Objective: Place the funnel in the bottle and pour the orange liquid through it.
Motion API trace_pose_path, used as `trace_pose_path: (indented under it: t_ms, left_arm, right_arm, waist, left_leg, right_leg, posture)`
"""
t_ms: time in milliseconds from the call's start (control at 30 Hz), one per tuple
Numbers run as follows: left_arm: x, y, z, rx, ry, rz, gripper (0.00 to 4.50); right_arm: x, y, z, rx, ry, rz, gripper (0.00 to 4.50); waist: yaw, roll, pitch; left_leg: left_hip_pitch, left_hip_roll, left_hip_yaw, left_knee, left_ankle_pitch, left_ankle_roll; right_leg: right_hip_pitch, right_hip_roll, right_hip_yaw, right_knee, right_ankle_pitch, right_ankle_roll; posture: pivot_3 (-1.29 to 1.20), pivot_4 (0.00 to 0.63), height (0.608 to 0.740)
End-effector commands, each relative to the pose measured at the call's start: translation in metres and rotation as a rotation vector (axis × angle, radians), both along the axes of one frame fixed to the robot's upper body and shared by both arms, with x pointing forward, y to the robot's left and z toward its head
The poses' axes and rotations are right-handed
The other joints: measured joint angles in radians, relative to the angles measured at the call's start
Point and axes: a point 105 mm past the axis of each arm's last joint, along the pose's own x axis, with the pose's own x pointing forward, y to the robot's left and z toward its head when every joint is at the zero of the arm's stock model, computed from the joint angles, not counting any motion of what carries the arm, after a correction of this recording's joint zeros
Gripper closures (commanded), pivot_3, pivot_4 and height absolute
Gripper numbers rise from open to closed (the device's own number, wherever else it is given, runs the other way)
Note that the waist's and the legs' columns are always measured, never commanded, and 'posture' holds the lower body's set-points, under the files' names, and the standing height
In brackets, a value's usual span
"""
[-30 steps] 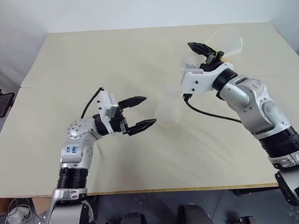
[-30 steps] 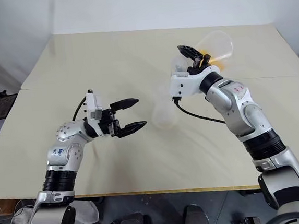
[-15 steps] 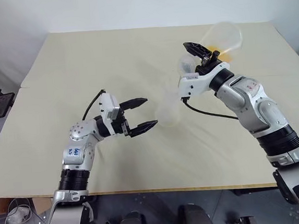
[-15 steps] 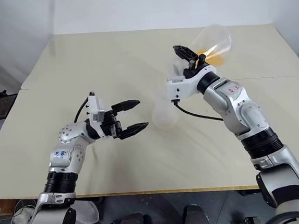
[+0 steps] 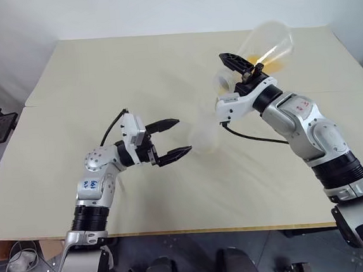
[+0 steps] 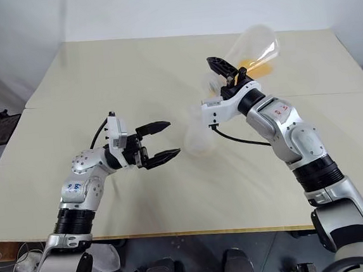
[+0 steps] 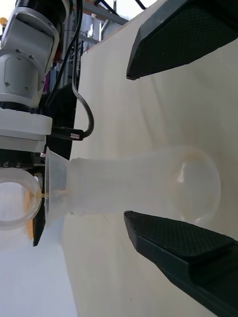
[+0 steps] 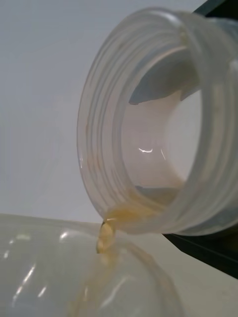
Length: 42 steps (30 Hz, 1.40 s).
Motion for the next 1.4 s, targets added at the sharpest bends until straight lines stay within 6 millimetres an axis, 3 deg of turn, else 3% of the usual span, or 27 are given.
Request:
trace_pose_path:
  t_ms: [33,1400]
  left_arm:
    - [-0.001,-0.002,0.005,-0.013,-0.029,-0.006,0.00]
    - [0.006,-0.005,0.018,-0.130,-0.107,0.073,0.00]
  right_arm:
    - [-0.006,-0.001,0.026,-0.006,-0.104,0.009,1.98]
    - [-0.011,0.004,0.031,-0.087,-0.199,0.038,1.98]
  waist:
    - [0.000,0.000,0.000]
    - [0.000,0.000,0.000]
  left_leg:
    - [0.000,0.000,0.000,0.000,0.000,0.000]
    - [0.000,0.000,0.000,0.000,0.000,0.000]
  right_leg:
    - [0.000,0.000,0.000,0.000,0.000,0.000]
    - [0.000,0.000,0.000,0.000,0.000,0.000]
  posture:
    - [0.00,0.150,0.740]
    - [0.00,0.150,0.740]
